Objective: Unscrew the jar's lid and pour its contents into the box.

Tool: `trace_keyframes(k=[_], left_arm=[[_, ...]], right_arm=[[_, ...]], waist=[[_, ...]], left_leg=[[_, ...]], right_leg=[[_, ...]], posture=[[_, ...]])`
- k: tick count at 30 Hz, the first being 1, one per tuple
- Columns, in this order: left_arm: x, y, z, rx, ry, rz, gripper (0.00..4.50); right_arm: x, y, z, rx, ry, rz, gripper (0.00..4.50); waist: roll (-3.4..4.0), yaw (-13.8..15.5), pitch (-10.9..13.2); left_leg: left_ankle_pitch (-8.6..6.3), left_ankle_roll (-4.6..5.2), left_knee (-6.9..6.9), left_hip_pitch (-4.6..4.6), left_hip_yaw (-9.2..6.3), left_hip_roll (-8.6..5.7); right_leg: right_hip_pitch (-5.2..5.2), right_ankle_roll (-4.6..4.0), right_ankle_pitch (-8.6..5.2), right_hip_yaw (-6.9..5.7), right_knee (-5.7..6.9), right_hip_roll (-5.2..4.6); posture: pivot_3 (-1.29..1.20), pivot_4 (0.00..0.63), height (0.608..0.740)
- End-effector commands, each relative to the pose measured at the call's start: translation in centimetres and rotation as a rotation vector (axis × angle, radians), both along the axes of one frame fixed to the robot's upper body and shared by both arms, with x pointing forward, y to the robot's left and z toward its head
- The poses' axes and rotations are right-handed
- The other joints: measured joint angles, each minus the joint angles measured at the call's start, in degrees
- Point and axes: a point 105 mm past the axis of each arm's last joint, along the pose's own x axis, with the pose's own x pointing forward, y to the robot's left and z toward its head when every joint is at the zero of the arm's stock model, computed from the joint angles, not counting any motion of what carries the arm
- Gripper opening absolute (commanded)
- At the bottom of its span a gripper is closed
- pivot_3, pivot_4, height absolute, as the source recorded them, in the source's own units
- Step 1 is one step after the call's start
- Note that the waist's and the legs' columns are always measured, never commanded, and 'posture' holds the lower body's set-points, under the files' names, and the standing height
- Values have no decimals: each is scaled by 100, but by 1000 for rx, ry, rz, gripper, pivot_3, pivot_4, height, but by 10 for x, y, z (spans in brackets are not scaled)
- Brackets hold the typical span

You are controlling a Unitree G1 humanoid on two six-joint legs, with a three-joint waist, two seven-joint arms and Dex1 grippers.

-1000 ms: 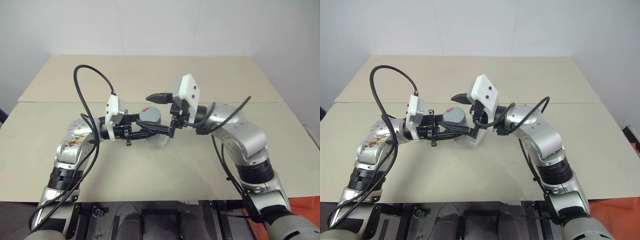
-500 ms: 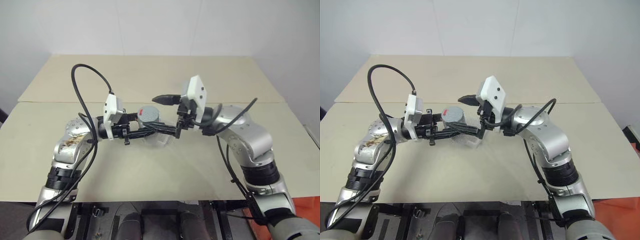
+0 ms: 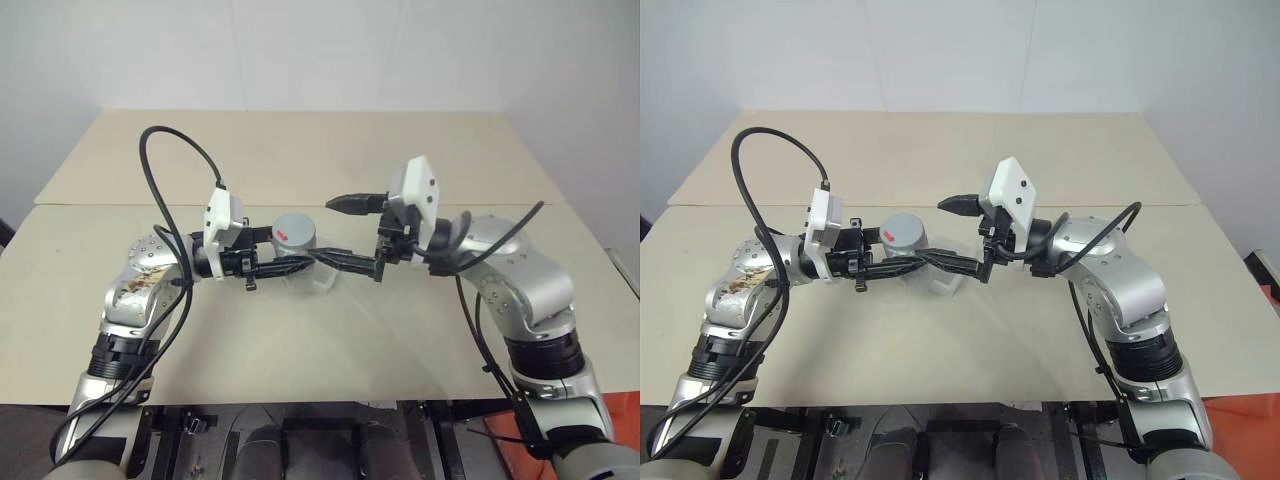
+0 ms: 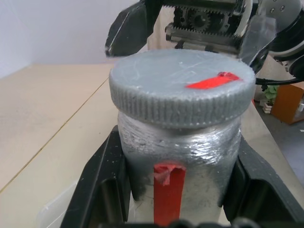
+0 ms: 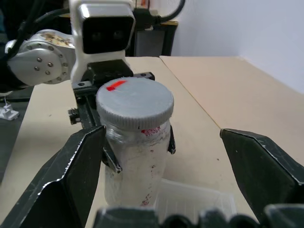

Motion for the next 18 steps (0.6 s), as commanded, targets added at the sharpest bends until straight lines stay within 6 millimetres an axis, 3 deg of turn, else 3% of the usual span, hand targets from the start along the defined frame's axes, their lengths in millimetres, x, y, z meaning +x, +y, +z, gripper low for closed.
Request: trace_keyframes(k=[1,18], left_arm=[[0,1,9,-10,-47,1,2029],[-1,-2,6,3,-56,-8,2029]], right_arm=[[-16,2,18,45,-59,60,4476],[-6,27,21,-17,52,-1,4476]], waist=[[0,0,0],[0,7,0]], left_leg=[[0,0,0,0,0,0],[0,0,0,-1,-1,0]], right_leg=[[0,0,0,0,0,0],[0,0,0,-1,1,-1]], posture=[[0,150,740],[0,150,740]])
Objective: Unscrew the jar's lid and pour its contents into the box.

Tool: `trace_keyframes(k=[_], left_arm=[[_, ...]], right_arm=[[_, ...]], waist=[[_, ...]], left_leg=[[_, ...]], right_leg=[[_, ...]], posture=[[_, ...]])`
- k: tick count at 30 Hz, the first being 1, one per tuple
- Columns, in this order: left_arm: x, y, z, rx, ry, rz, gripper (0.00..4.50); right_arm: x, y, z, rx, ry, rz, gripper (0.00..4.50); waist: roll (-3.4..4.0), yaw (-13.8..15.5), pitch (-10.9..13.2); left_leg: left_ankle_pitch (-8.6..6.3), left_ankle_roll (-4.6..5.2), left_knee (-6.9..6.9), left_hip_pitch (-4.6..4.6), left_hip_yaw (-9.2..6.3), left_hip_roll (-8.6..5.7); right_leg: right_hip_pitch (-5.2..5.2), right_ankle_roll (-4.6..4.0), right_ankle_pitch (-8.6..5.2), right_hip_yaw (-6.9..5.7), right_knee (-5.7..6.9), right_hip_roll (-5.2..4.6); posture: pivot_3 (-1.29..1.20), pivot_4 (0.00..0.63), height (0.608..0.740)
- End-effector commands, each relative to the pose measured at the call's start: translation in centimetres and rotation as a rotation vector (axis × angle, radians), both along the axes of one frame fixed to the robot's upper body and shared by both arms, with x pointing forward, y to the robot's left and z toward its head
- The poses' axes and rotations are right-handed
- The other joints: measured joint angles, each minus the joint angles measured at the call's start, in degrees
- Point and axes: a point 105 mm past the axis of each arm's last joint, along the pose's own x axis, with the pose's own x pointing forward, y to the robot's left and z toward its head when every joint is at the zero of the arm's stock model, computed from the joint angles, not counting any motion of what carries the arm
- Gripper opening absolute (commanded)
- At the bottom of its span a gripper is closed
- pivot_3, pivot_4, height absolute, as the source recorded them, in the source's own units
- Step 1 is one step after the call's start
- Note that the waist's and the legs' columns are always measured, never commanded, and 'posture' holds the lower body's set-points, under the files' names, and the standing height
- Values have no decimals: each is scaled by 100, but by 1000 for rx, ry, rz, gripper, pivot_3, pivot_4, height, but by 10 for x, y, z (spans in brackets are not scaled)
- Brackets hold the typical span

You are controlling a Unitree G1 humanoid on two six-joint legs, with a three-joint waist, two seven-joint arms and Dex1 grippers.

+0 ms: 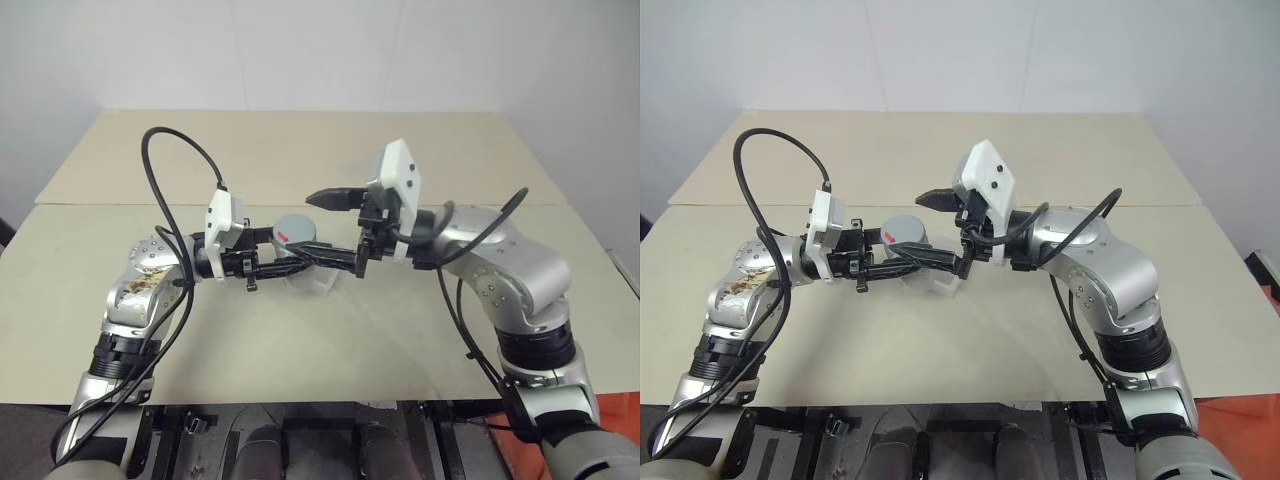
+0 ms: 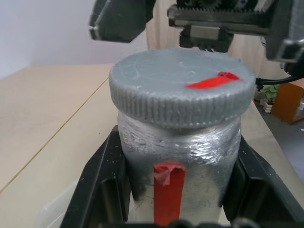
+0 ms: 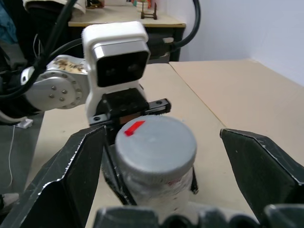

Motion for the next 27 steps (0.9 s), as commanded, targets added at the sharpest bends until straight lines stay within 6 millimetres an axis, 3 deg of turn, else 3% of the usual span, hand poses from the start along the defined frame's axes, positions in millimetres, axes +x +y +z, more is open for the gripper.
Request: trace_keyframes(k=[1,23,27], left_arm=[[-2,-2,7,1,-47,-6,2029],[-2,-1,7,5,-50,-5,2029],[-3,-1,7,5,-50,-4,2029]], right_arm=[[-3,5,9,-10,-22,12,4476],[3,15,4,-32,-1,22,4476],[5,15,5,-27,-4,12,3648]], waist=[[0,-3,0],[0,-10,0],[0,-11,0]], left_leg=[[0,0,0,-1,0,-1],[0,0,0,0,0,0],[0,0,0,0,0,0]], right_leg=[[0,0,0,0,0,0],[-1,0,0,0,1,0],[-1,0,0,0,1,0]], posture=[[0,150,740],[0,150,740],[0,150,740]])
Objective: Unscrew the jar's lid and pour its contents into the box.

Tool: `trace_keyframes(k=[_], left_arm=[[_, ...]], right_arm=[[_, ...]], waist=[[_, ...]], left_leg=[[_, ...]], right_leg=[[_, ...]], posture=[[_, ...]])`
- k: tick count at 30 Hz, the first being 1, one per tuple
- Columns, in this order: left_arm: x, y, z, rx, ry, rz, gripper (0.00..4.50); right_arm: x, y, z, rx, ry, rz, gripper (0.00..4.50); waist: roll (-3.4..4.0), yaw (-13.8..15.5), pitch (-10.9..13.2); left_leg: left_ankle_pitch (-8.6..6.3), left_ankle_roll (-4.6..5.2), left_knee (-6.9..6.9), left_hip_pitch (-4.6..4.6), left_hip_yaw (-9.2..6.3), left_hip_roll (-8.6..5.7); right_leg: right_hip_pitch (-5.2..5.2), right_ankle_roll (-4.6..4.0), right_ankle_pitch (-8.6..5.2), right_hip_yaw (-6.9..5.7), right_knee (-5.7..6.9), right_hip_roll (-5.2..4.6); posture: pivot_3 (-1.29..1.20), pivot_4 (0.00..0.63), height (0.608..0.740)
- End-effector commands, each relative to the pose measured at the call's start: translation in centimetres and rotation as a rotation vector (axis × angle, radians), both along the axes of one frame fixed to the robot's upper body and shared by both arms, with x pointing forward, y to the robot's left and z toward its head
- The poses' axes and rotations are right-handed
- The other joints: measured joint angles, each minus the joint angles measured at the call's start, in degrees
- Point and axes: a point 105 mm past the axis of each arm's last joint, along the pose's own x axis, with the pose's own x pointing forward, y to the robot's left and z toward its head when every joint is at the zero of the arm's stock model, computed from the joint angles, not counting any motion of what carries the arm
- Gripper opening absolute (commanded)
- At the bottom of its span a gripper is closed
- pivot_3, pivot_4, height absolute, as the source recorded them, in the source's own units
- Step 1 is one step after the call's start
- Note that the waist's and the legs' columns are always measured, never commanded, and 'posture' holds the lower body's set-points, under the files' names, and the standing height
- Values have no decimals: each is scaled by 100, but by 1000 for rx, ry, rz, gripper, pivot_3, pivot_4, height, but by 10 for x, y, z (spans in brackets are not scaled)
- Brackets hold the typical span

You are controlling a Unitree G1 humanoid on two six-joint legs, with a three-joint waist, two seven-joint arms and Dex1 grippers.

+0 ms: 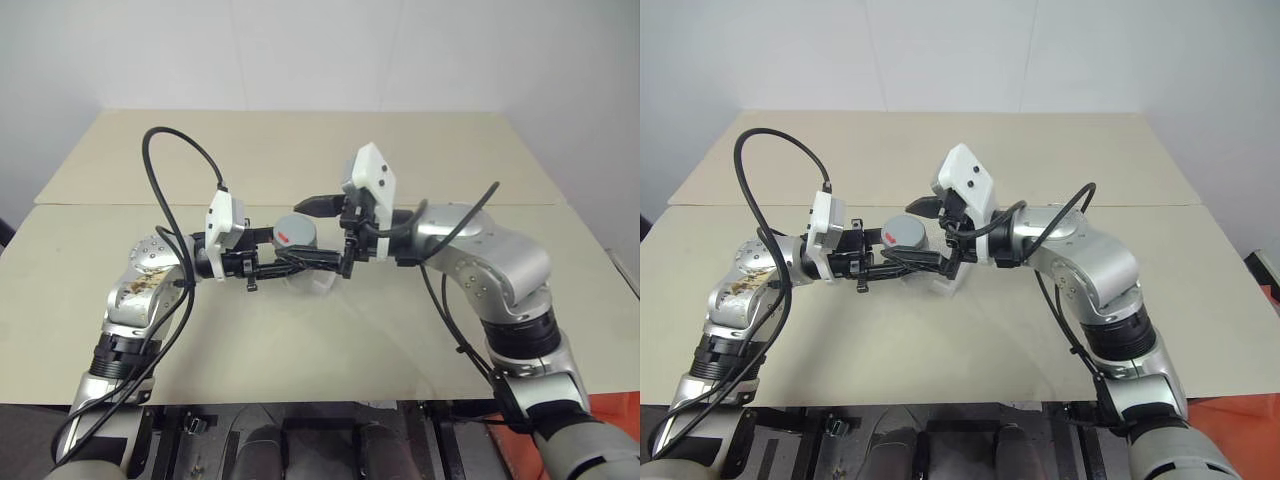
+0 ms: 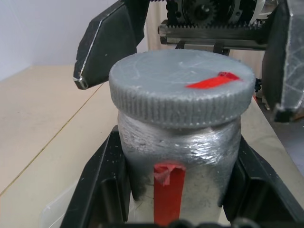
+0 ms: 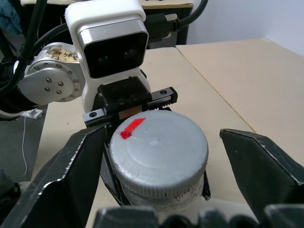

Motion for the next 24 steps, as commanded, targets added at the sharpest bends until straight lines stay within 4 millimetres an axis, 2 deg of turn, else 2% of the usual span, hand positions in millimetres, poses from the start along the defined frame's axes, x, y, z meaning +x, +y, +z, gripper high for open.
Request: trace_keyframes(k=[1,2,3,11,20,24], left_arm=[[-4,-1,8,-2,-44,-10,2029],[-4,-1,8,-2,-44,-10,2029],[-4,-1,8,-3,-43,-10,2029],[-7,0,1,7,-18,-16,2029],[-14,9,-18,94,10,-43,2029],[-9,12,-13,72,-7,-6,2029]], right_arm=[[-1,0,13,23,-59,-2,3237],[0,0,14,25,-60,-6,2893],[0,0,14,28,-60,-9,2764],[1,-4,22,55,-71,-23,2764],[6,-33,50,191,32,-3,2764],[18,-49,41,162,-5,-130,2764]], waist=[[0,0,0],[0,0,0],[0,1,0],[0,-1,0],[0,21,0],[1,4,0]], left_leg=[[0,0,0,0,0,0],[0,0,0,0,0,0],[0,0,0,0,0,0],[0,0,0,0,0,0],[0,0,-1,-2,0,0],[0,0,-1,-2,0,1]], right_leg=[[0,0,0,0,0,0],[0,0,0,0,0,0],[0,0,0,0,0,0],[0,0,0,0,0,0],[0,0,0,-3,-2,-1],[-1,0,0,-2,-1,-1]], posture=[[0,150,740],[0,150,740],[0,150,740],[0,150,740],[0,150,740],[0,150,740]])
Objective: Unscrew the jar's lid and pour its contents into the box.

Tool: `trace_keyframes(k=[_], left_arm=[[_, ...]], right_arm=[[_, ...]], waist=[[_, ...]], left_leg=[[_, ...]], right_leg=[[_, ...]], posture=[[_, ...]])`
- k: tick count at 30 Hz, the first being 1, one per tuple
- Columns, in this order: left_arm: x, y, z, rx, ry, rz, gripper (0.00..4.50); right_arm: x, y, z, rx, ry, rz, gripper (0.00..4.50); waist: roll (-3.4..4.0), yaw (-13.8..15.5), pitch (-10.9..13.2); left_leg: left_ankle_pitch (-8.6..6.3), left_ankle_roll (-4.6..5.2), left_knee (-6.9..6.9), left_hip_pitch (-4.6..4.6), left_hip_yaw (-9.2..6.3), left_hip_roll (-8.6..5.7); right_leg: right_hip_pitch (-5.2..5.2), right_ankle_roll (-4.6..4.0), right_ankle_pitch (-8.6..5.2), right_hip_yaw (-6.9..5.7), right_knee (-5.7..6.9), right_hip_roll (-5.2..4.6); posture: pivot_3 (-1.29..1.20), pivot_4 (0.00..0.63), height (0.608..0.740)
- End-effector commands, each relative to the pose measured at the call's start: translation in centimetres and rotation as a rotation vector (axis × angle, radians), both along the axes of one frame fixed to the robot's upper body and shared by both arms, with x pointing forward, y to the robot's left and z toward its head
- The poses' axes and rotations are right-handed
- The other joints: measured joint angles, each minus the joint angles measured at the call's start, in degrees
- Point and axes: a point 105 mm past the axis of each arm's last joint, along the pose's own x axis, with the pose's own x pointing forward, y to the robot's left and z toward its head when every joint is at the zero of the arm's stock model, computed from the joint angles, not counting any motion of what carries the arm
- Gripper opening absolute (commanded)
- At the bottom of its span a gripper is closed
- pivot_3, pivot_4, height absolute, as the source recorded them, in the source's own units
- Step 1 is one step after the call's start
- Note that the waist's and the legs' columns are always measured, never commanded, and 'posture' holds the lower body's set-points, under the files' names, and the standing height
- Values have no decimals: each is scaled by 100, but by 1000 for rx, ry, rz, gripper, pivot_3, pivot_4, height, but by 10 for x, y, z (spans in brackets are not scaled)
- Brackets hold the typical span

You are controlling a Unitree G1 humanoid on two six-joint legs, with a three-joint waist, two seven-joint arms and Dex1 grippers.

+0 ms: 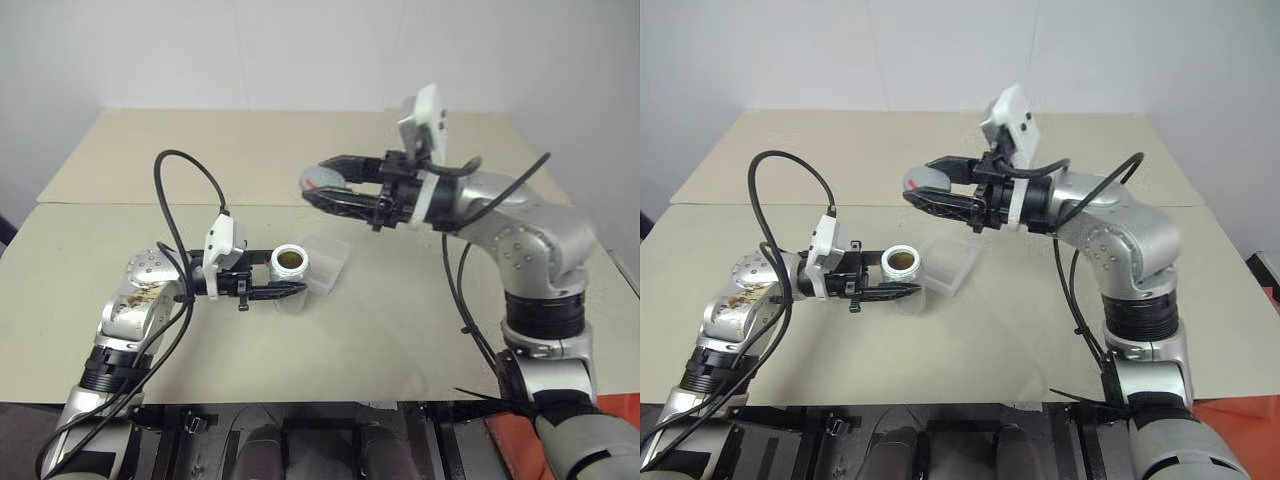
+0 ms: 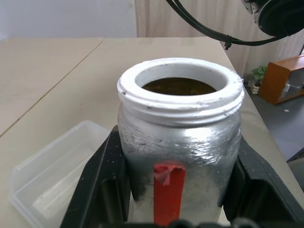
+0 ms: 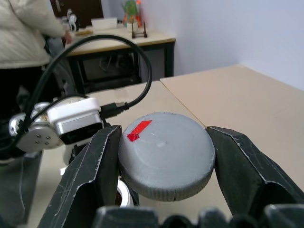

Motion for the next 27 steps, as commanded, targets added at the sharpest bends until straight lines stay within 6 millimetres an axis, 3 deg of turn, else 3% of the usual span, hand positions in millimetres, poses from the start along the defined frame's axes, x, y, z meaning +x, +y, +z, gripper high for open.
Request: trace_keyframes(k=[1,8,13,16,18,19,24,27], left_arm=[[5,5,16,-30,-74,40,2029],[22,22,35,-93,-138,188,2029],[28,25,38,-106,-153,235,2029],[29,25,37,-99,-155,239,2029],[30,25,38,-96,-158,243,2029],[30,25,39,-93,-161,246,2029],[38,32,43,-79,-216,312,2029],[55,41,51,-44,-321,435,2029]], right_arm=[[10,-22,-5,-14,-56,-141,2764],[38,-79,-92,-231,-26,-520,2764],[47,-93,-131,-277,33,-624,2764],[50,-95,-148,-294,71,-643,3716],[48,-96,-156,-311,86,-631,4359],[47,-96,-158,-318,89,-623,4459],[33,-101,-144,-328,77,-553,4459],[14,-104,-127,-338,65,-451,4459]], waist=[[0,4,0],[-1,17,0],[-1,-32,0],[-1,-29,0],[-1,-15,0],[-1,-11,0],[-1,19,0],[-1,16,0]], left_leg=[[0,0,-1,1,0,0],[0,0,1,-12,2,-4],[0,0,0,-2,2,-2],[0,0,-2,-4,2,-2],[0,0,-1,-5,2,-2],[0,0,-1,-5,2,-2],[0,0,1,-5,2,-4],[0,0,1,-5,0,-3]], right_leg=[[0,0,0,0,0,0],[-7,1,0,1,-5,-3],[-4,1,0,5,-2,2],[-5,1,0,5,-5,1],[-4,1,0,5,-7,1],[-4,1,0,5,-6,1],[-1,1,0,3,-6,-1],[-2,1,0,3,-5,0]], posture=[[0,150,740],[0,150,740],[0,150,740],[0,150,740],[0,150,740],[0,150,740],[0,150,740],[0,150,740]])
